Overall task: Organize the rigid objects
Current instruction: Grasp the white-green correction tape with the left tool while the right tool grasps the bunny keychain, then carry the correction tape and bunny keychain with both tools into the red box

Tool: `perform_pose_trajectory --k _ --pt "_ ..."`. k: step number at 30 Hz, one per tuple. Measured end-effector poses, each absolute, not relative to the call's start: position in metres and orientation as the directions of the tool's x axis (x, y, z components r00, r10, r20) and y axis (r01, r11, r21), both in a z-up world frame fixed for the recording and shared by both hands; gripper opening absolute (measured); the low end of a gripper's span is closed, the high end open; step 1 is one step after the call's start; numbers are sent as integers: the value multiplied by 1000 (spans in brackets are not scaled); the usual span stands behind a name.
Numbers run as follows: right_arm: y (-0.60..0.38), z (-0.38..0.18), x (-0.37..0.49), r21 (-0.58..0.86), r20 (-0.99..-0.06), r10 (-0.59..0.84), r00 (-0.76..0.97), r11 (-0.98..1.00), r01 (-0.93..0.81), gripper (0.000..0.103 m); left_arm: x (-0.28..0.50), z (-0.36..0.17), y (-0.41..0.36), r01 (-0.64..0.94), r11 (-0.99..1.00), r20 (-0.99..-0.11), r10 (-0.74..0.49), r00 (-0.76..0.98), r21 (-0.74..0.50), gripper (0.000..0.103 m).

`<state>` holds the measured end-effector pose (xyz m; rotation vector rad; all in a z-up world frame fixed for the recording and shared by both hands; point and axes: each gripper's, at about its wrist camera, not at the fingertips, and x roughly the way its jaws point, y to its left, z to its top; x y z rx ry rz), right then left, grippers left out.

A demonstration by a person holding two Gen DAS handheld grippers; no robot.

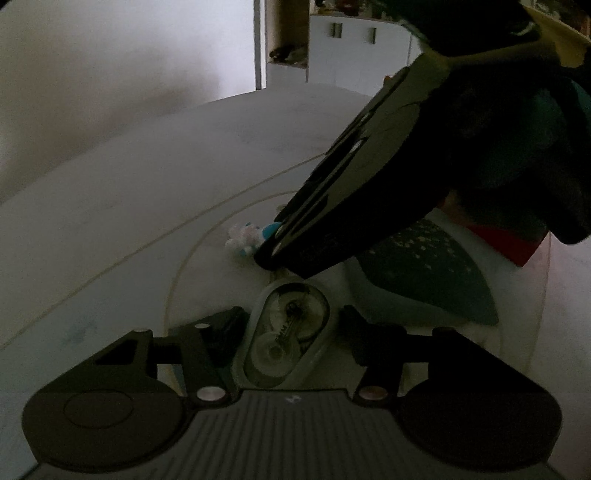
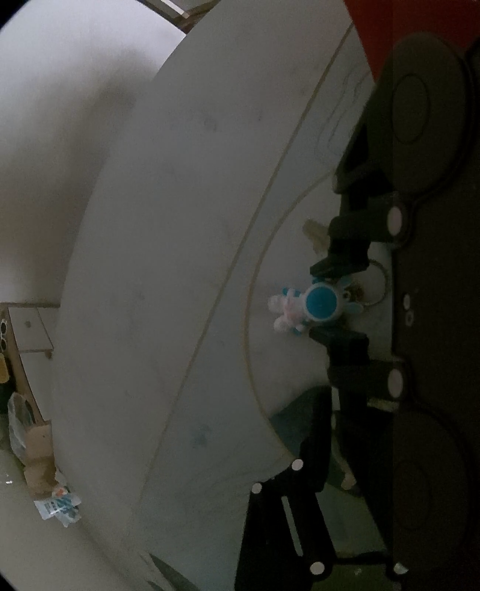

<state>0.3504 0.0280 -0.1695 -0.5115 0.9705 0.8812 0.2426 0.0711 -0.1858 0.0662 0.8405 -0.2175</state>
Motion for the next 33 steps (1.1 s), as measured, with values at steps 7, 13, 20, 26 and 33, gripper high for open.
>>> perform_pose_trajectory --k 7,13,20,26,33 --pt "18 -152 344 16 -853 432 293 582 -813 27 239 -177 78 135 988 -743 -141 654 -69 53" --pt "5 -131 333 31 -828 465 314 597 -802 27 230 -165 79 85 992 -735 -125 666 -92 53" --pt "-24 -99 320 53 -791 510 338 608 -792 27 216 -138 71 43 992 -717 -116 687 -120 53" --pt "-59 -74 311 70 -759 539 366 627 -776 27 206 -108 56 36 992 -695 -112 710 -124 53" --pt "-112 -49 313 83 -732 549 403 659 -748 27 209 -75 27 15 991 -698 -105 709 -135 53"
